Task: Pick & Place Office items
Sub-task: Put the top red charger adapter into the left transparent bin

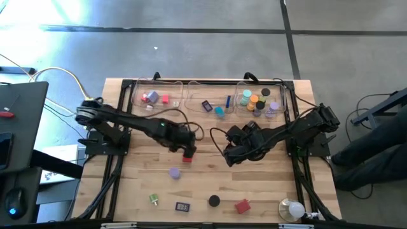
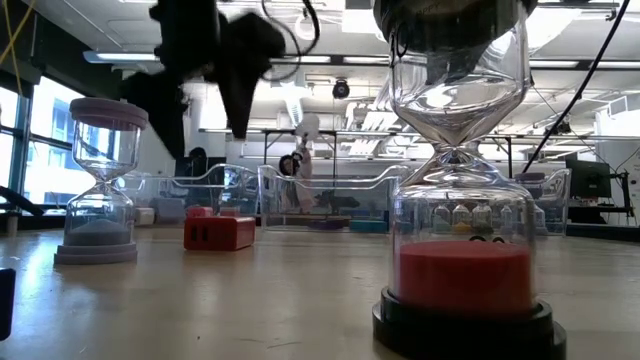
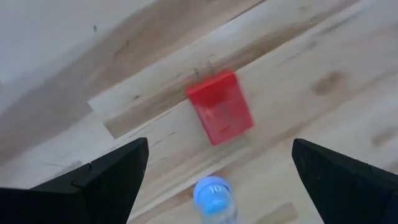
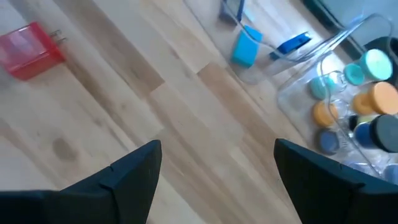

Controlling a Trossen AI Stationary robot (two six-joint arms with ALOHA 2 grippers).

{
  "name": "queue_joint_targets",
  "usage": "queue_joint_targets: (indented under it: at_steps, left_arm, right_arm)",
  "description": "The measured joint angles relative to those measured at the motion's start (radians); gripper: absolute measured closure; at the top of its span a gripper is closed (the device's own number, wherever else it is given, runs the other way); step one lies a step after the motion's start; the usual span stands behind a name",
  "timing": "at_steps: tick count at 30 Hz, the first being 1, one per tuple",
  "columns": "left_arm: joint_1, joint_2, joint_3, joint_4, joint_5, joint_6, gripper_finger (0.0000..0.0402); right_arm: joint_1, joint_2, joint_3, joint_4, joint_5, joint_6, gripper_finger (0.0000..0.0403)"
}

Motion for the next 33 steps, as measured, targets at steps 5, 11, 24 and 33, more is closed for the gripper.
queue_joint_targets:
  at_steps: [5, 11, 24, 33]
  left_arm:
    - [-0.003, 0.105, 0.000, 0.023, 0.006, -0.083, 0.0014]
    - [-0.002, 0.177, 0.000, 0.139, 0.060, -0.081, 0.0014]
    - [0.000, 0.224, 0.000, 0.165, 0.042, -0.130, 0.0014]
    - [0.000, 0.308, 0.001, 0.172, 0.088, -0.132, 0.0014]
  right_arm:
    - [0.000, 0.000, -0.014, -0.008, 0.032, -0.025, 0.0103]
    - [0.000, 0.000, -0.076, 0.002, 0.030, -0.043, 0.0103]
    - [0.000, 0.000, -0.177, 0.015, 0.025, 0.038, 0.0103]
    - [0.006, 0.000, -0.177, 0.030, 0.027, 0.037, 0.0103]
